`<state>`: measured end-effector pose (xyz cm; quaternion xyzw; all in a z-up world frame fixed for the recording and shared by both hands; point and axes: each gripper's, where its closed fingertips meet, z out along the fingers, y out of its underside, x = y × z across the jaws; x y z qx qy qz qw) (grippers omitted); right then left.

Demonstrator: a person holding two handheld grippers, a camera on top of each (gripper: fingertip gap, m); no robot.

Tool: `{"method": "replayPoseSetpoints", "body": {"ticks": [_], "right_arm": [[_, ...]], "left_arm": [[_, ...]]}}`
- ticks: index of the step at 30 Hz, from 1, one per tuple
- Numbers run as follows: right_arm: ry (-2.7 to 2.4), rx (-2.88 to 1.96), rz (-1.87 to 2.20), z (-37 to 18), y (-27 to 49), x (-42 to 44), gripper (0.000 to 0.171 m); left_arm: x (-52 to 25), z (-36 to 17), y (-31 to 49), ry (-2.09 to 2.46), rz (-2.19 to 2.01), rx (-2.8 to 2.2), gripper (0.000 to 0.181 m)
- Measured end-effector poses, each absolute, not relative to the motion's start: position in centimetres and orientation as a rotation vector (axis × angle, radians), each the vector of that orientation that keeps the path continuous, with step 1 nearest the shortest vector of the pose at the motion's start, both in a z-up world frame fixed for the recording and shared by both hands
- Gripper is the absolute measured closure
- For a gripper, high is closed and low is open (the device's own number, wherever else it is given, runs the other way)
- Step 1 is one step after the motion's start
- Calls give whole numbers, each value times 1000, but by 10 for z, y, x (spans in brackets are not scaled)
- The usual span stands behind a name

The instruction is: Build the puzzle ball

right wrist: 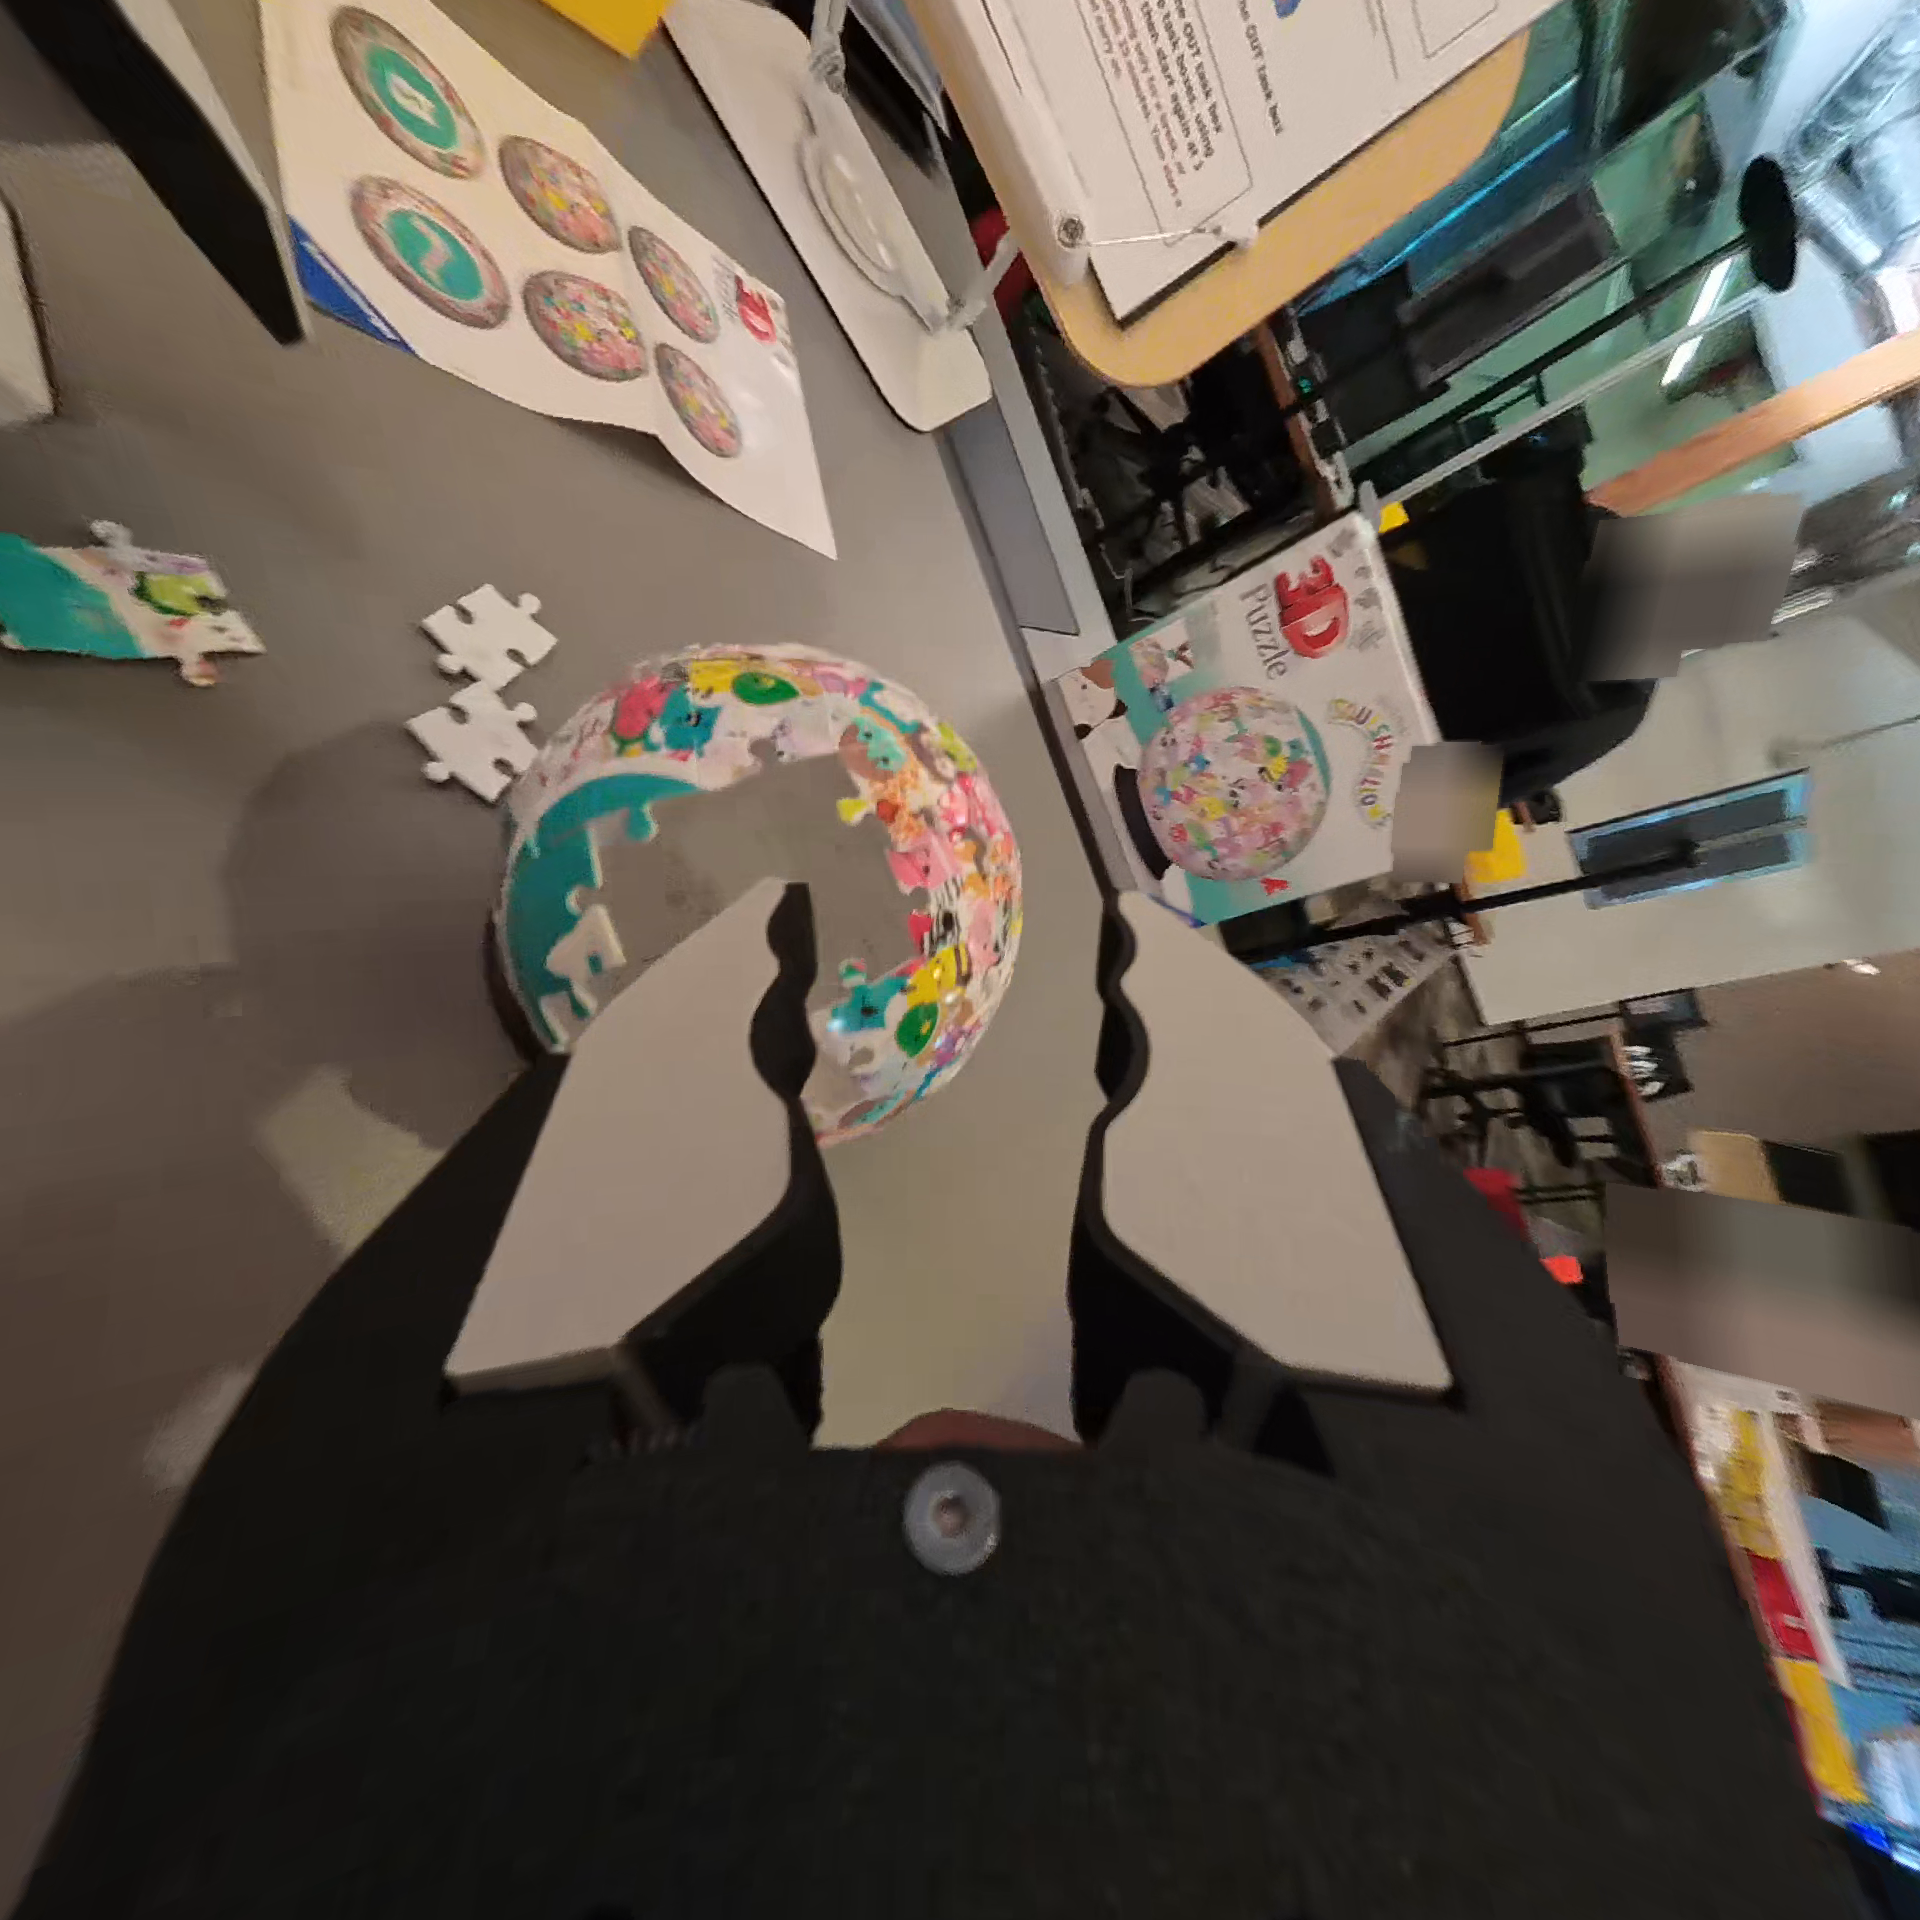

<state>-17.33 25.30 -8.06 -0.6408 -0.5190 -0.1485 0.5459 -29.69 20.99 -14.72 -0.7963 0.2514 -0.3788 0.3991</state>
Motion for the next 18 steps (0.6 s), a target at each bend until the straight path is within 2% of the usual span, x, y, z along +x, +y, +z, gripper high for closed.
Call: {"method": "replayPoseSetpoints", "body": {"ticks": [2,14,18], "right_arm": [[-1239,-1481,-473,-81,262,-173,128],[-1357,-1480,-694,-97,281,-181,131],[-1378,-1478,-724,-101,285,-182,138]], "left_arm": [[-298,-141,211,629,-953,-1977,101],[-293,-139,204,622,-1058,-1958,103],[-290,-138,201,636,-1054,-1952,103]]}}
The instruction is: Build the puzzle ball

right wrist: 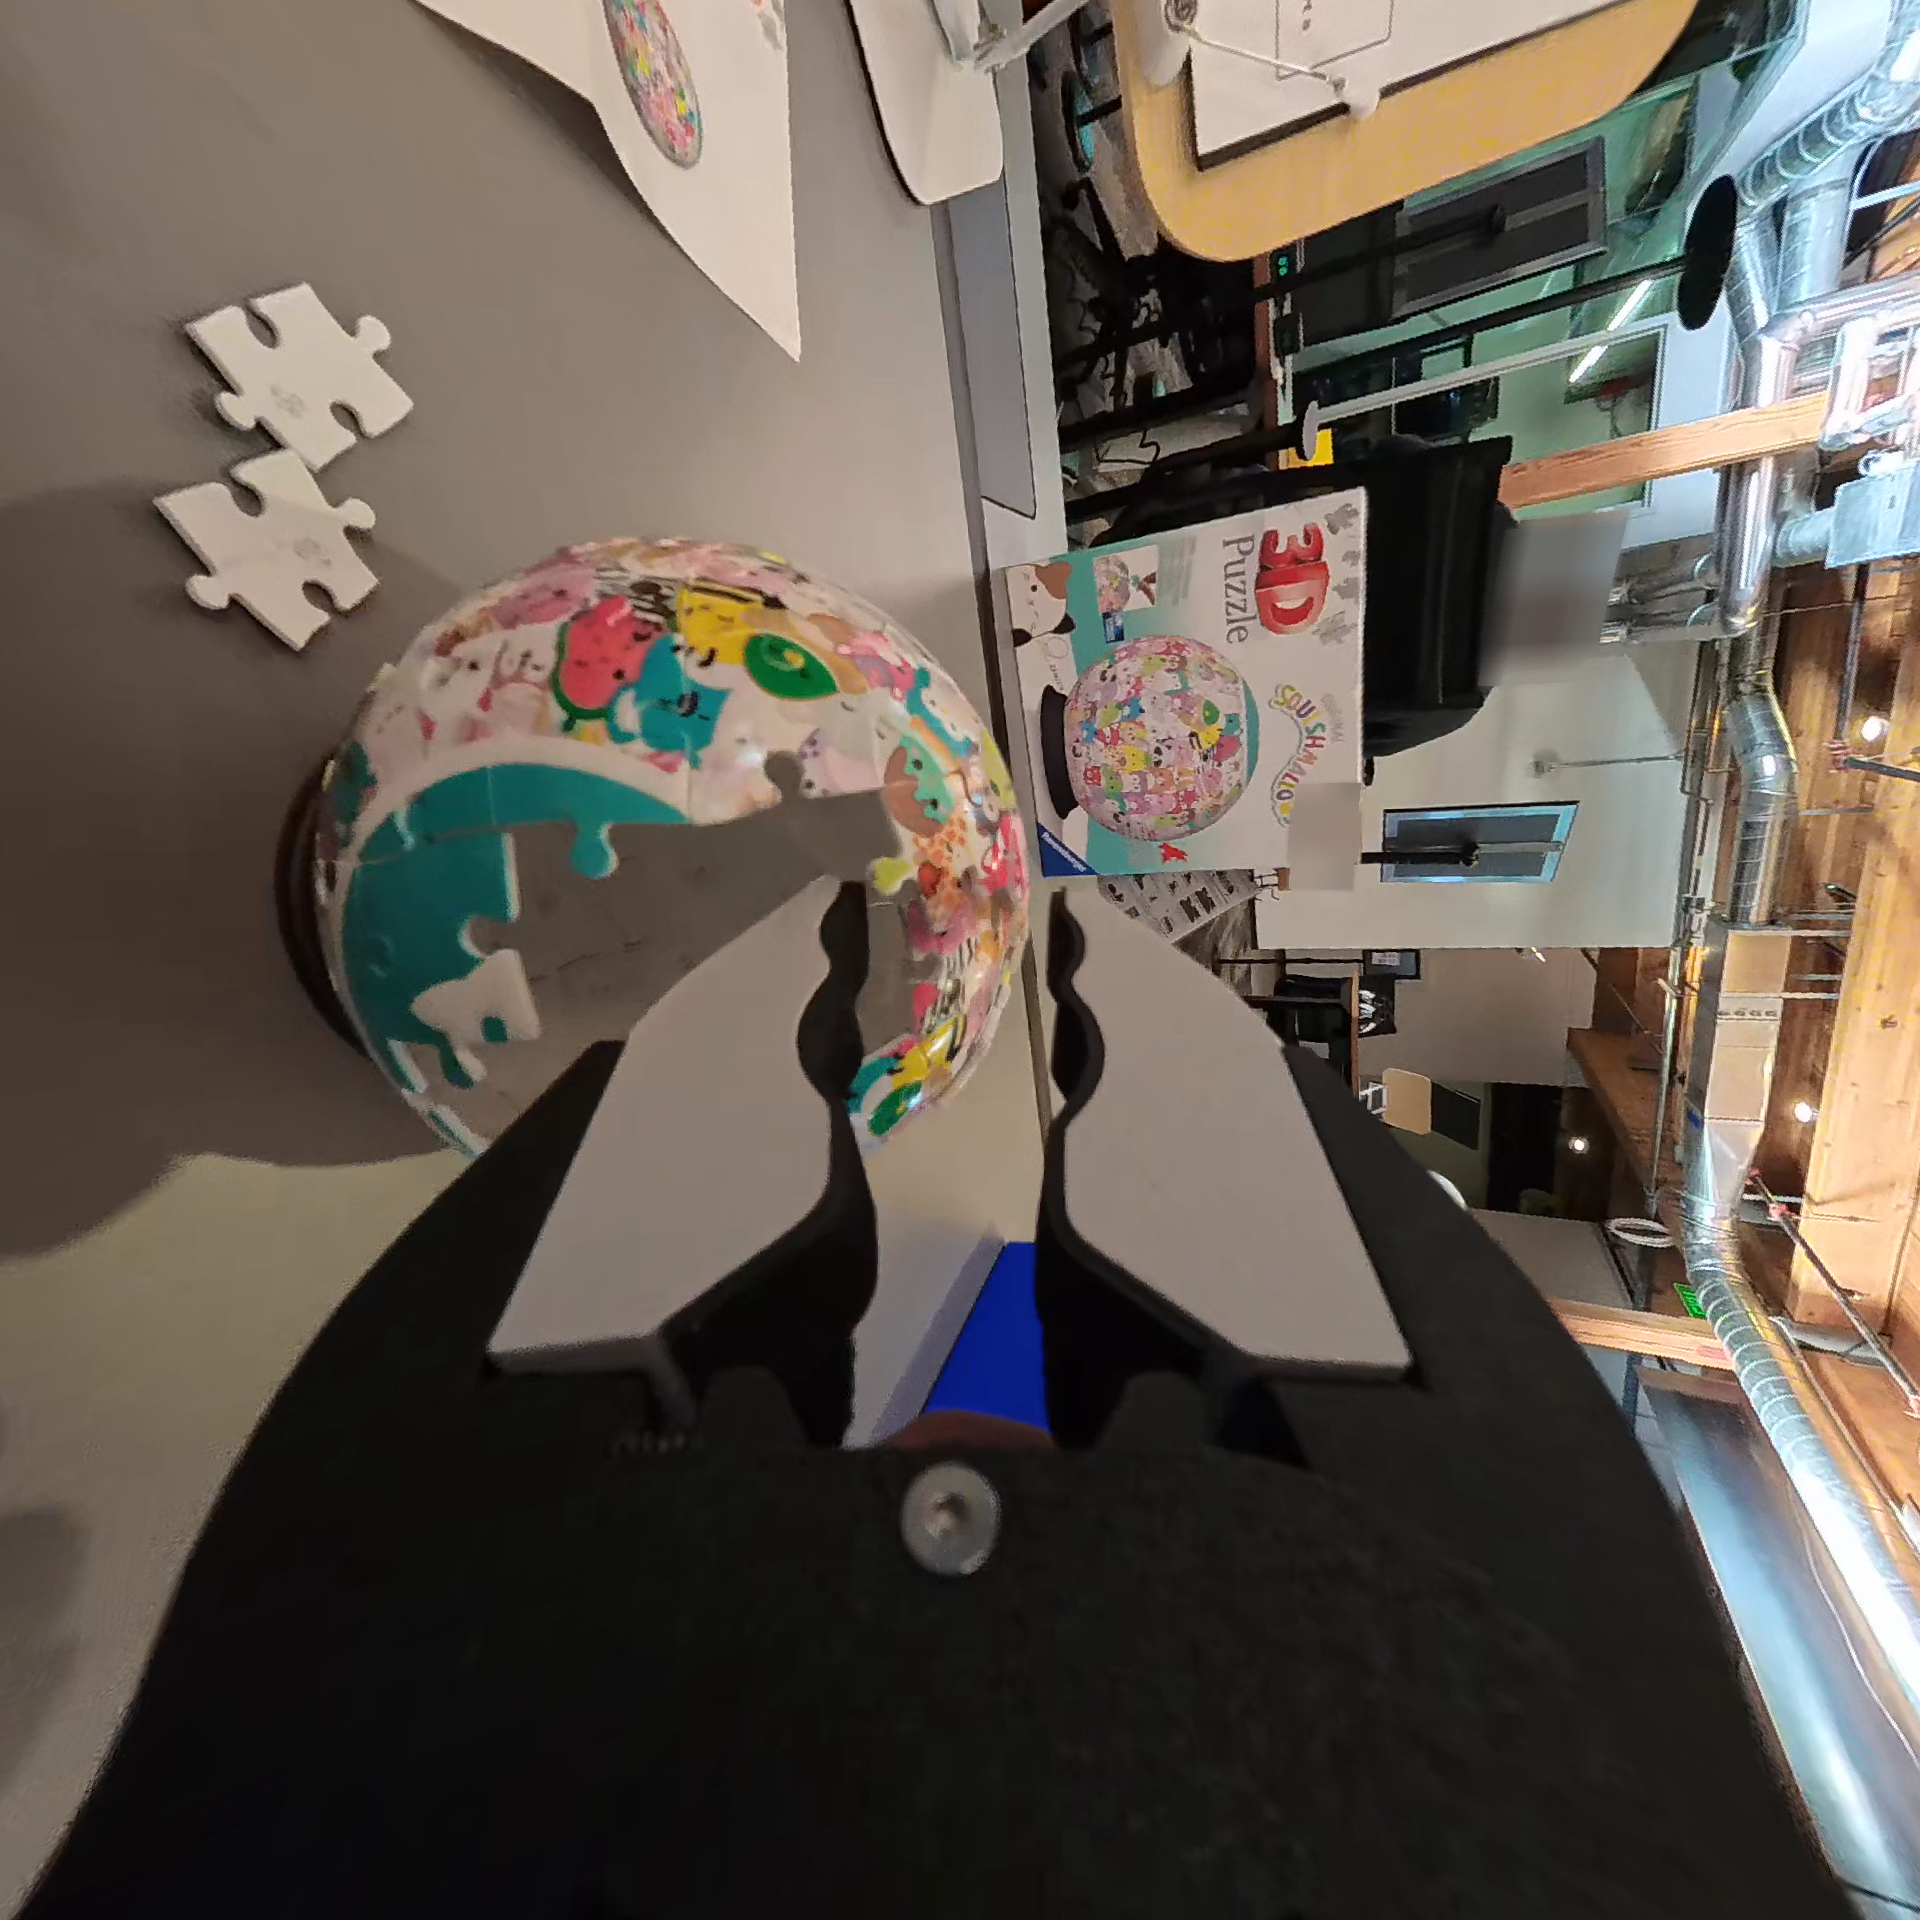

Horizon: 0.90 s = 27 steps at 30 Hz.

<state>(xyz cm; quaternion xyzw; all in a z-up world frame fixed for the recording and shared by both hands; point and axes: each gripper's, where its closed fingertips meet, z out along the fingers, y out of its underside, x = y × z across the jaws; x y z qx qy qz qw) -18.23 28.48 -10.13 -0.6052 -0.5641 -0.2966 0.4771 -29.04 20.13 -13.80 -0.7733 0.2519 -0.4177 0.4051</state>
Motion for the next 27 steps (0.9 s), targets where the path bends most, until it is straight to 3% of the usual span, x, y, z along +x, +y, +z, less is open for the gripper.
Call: {"method": "replayPoseSetpoints", "body": {"ticks": [12,16,20,22,24,27], "right_arm": [[-1358,-1498,-683,-95,271,-174,142],[-1236,-1610,-418,-95,261,-168,139],[-996,-1745,20,-92,257,-158,127],[-893,-1799,153,-95,261,-149,102],[-856,-1826,140,-105,264,-142,86],[-842,-1798,78,-114,264,-148,81]], "left_arm": [[-291,-136,202,606,-1109,-1943,103],[-290,-138,200,623,-1102,-1947,103],[-289,-140,200,662,-1066,-1947,103],[-289,-140,202,680,-1026,-1945,103],[-289,-137,205,674,-1007,-1934,103],[-285,-132,208,640,-1015,-1924,103]]}}
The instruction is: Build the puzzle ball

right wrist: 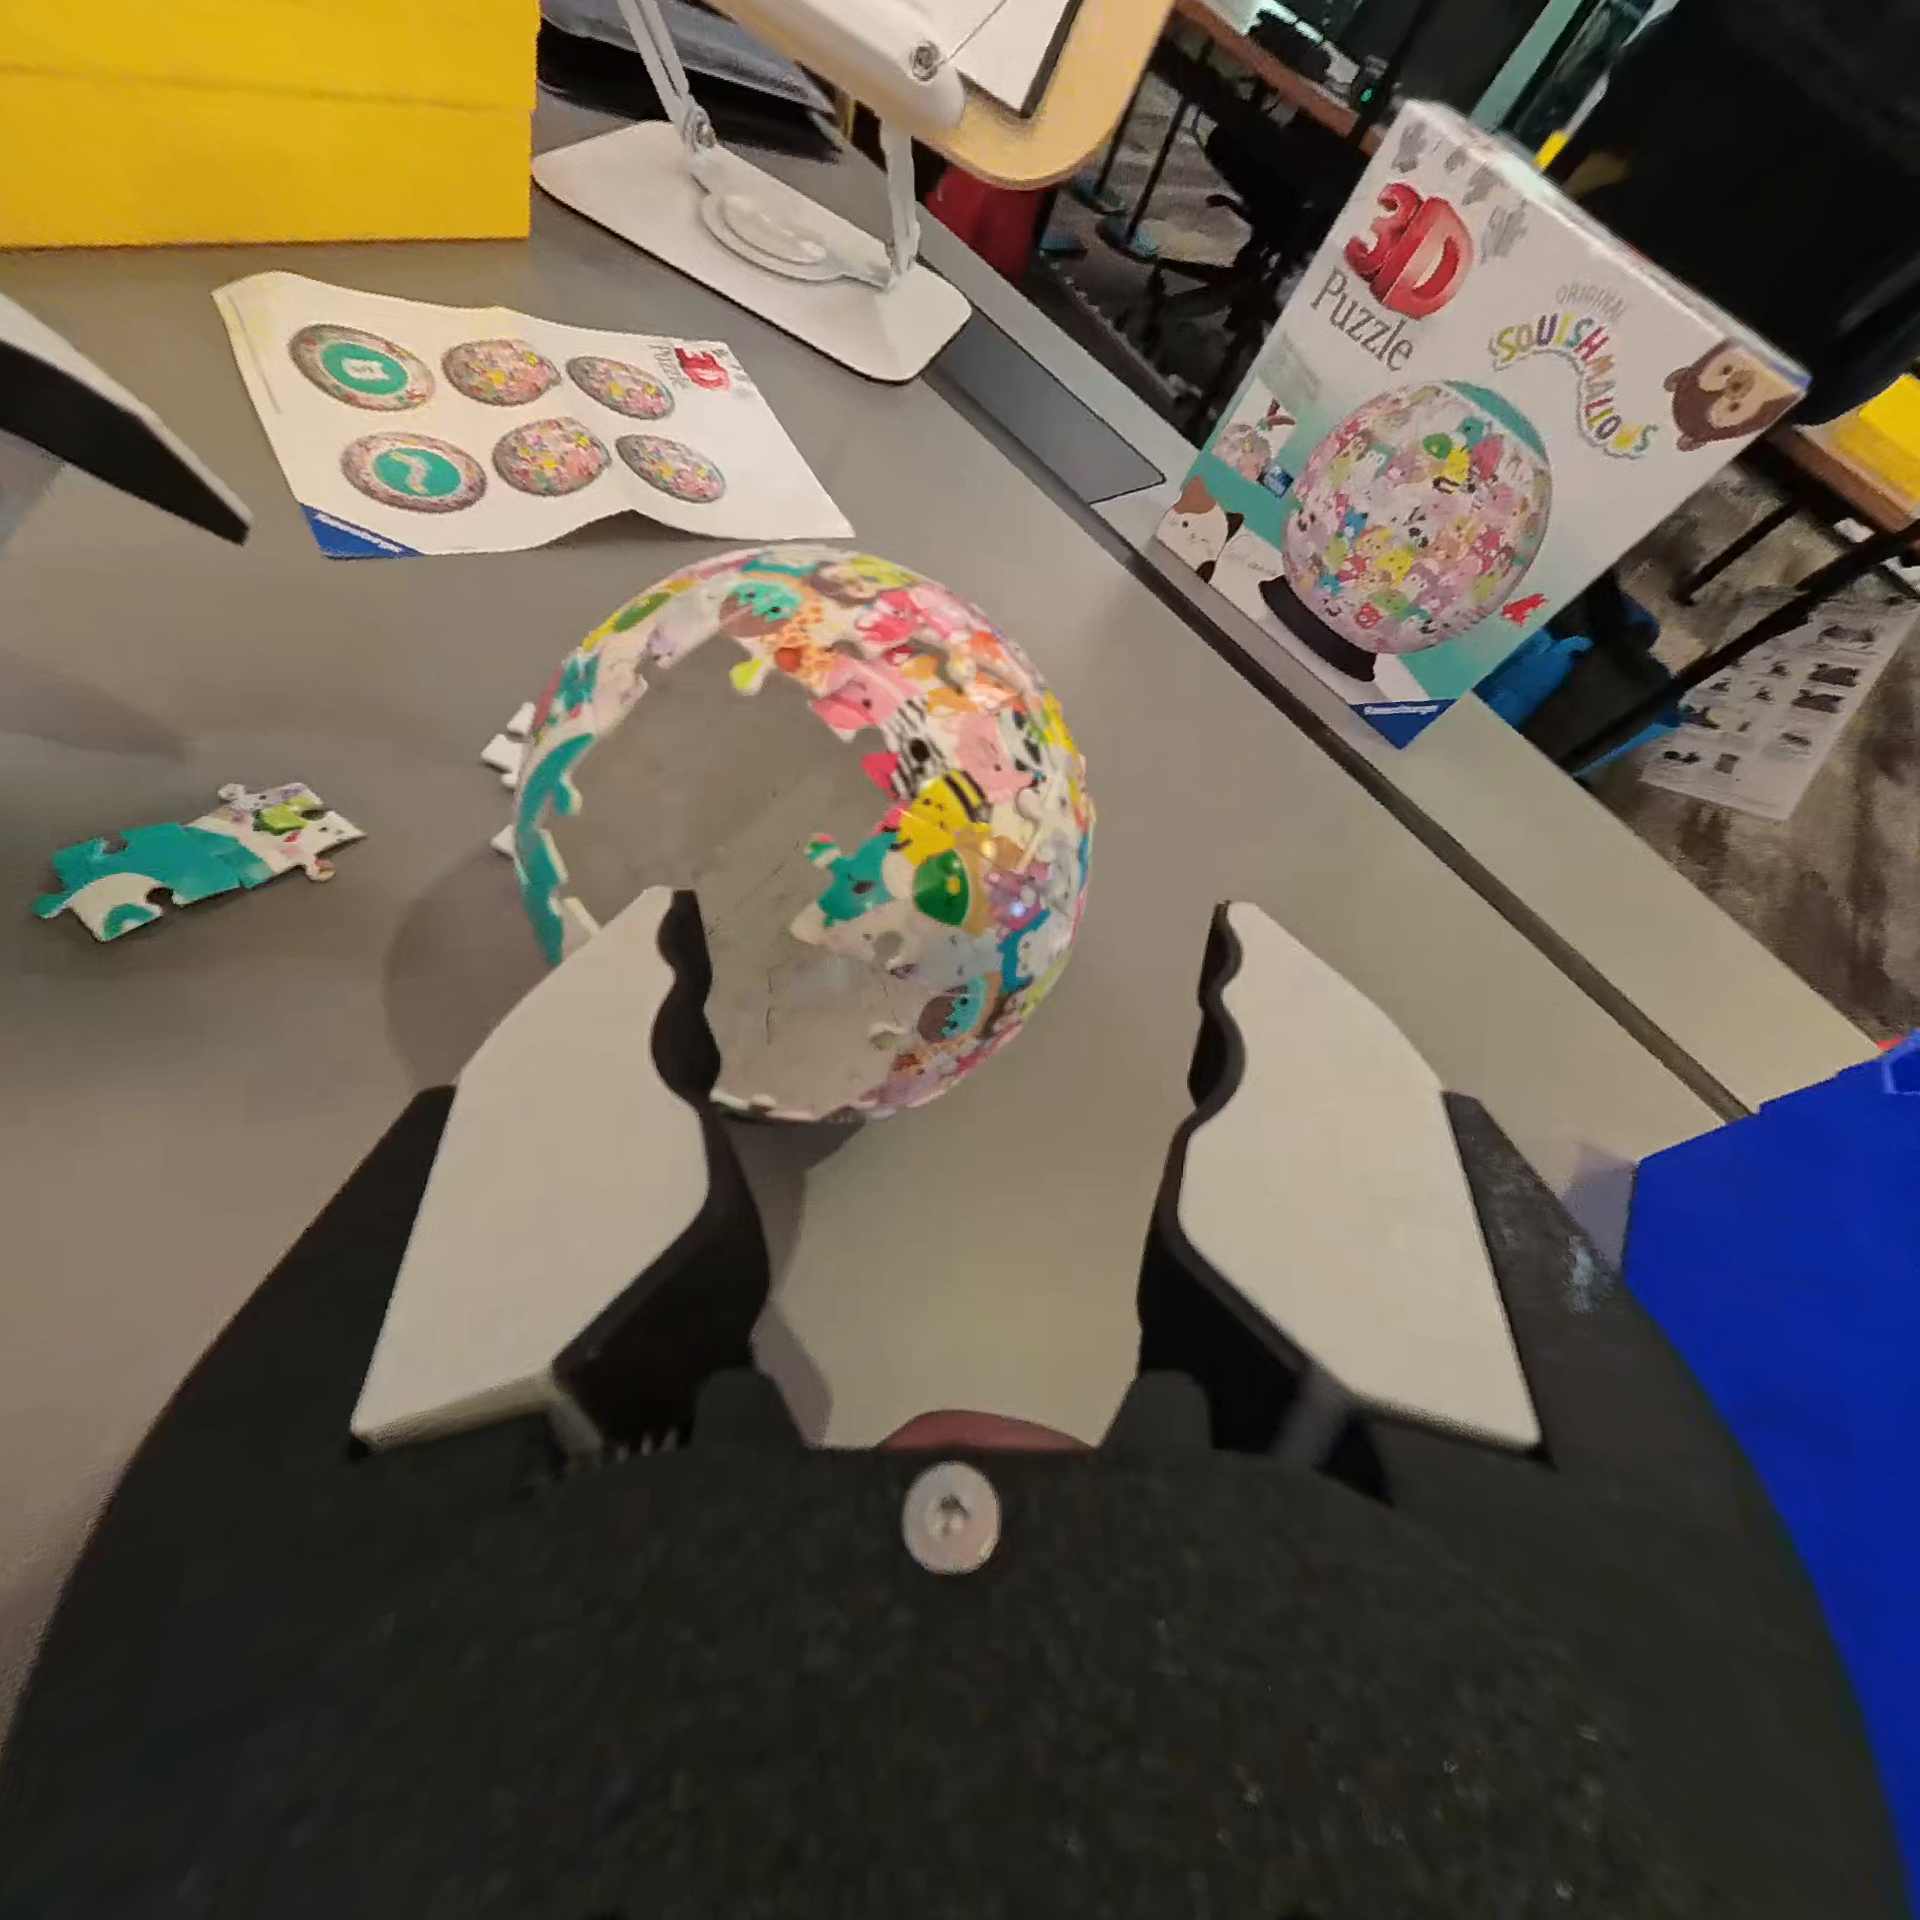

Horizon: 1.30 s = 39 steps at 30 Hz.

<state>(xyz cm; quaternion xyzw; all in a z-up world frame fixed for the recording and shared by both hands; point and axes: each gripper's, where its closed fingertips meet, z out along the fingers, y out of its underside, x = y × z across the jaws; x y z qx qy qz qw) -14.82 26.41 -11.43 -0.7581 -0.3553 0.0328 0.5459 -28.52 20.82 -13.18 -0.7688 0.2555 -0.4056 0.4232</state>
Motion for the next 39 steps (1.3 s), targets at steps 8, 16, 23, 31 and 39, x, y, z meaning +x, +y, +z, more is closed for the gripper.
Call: {"method": "replayPoseSetpoints", "body": {"ticks": [8,16,23,31,39], "right_arm": [[-717,-1790,139,-116,276,-146,83],[-677,-1794,188,-112,275,-135,87],[-724,-1778,206,-109,270,-142,87],[-868,-1679,174,-85,247,-155,128],[-664,-1724,367,-77,224,-158,171]], "left_arm": [[-269,-130,204,681,-963,-1938,104],[-258,-133,197,713,-959,-1953,105],[-258,-102,221,914,-905,-1907,111],[-221,-35,288,1304,-652,-1824,153],[-194,-55,319,1520,-626,-1899,181]]}}
